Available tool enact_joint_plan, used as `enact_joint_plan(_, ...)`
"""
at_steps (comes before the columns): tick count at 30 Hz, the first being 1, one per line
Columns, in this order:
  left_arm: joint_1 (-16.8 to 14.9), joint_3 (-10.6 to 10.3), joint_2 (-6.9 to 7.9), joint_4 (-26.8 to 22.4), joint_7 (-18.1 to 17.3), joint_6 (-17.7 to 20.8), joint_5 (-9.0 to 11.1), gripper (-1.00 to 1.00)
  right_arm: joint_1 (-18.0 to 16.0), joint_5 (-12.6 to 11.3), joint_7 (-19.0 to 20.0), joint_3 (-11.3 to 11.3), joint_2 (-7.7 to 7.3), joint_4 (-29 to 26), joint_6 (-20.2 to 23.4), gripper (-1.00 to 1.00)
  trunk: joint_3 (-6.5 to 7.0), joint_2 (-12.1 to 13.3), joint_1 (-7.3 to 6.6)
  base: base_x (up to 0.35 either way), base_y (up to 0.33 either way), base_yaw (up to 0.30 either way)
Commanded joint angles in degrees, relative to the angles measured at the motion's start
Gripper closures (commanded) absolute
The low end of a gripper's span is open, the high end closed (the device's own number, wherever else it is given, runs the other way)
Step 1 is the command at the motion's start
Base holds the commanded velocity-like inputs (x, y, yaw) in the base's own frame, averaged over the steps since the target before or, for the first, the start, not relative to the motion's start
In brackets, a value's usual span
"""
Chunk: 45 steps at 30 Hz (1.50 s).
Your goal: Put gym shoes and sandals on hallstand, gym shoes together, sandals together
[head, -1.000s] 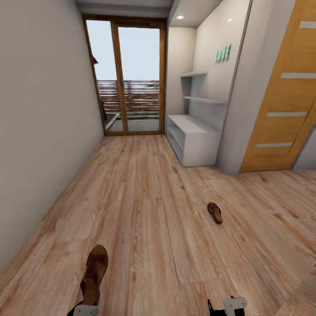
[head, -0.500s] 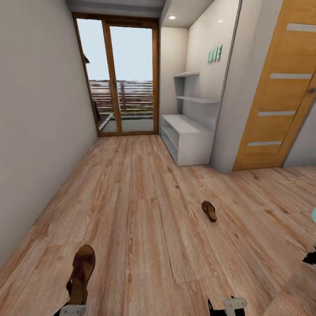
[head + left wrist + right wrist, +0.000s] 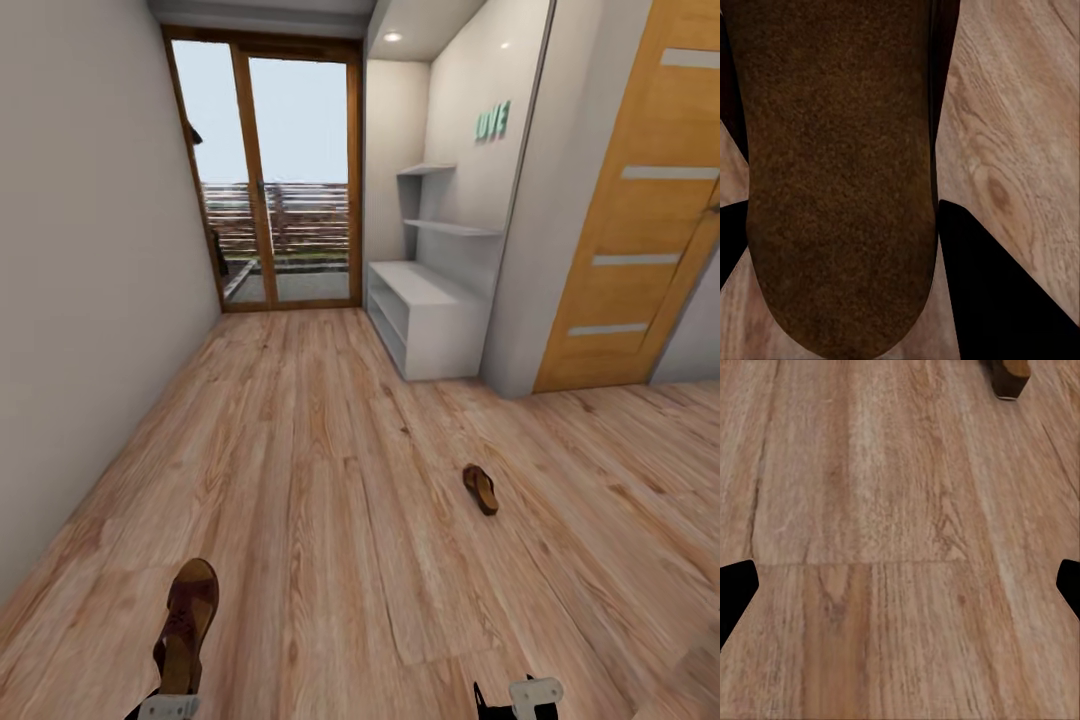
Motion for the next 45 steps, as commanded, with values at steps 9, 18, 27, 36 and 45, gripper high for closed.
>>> enact_joint_plan(9, 0.0, 0.6, -0.04, 0.1, -0.4, -0.2, -0.3, 1.0, 0.0, 0.6, -0.2, -0.3, 0.01, 0.1, -0.2, -1.0, -0.05, 0.0, 0.02, 0.327, 0.0, 0.0)
enact_joint_plan(18, 0.0, 0.6, -0.04, 0.1, -0.4, -0.1, -0.3, 1.0, 0.0, 0.6, -0.2, -0.3, 0.02, 0.0, -0.2, -1.0, -0.05, 0.0, 0.02, 0.335, 0.0, 0.0)
enact_joint_plan(27, -1.8, 0.7, -0.94, -1.4, 0.5, 0.9, -0.2, 1.0, 0.0, 0.6, -0.2, -0.3, 0.01, 0.1, -0.2, -1.0, -0.05, 0.0, 0.02, 0.335, 0.0, 0.0)
enact_joint_plan(36, -15.7, 0.7, -1.82, -3.1, 0.6, 5.7, -0.3, 1.0, 0.0, 0.7, -0.2, -0.2, 0.07, 0.5, -0.2, -1.0, -0.05, 0.0, 0.02, 0.337, 0.0, 0.0)
enact_joint_plan(45, -24.7, 0.6, -1.8, -4.8, 1.0, 10.3, -0.7, 1.0, 0.0, 0.8, -0.2, -0.2, 0.07, 4.1, -0.2, -1.0, -0.05, 0.0, 0.02, 0.273, 0.0, 0.0)
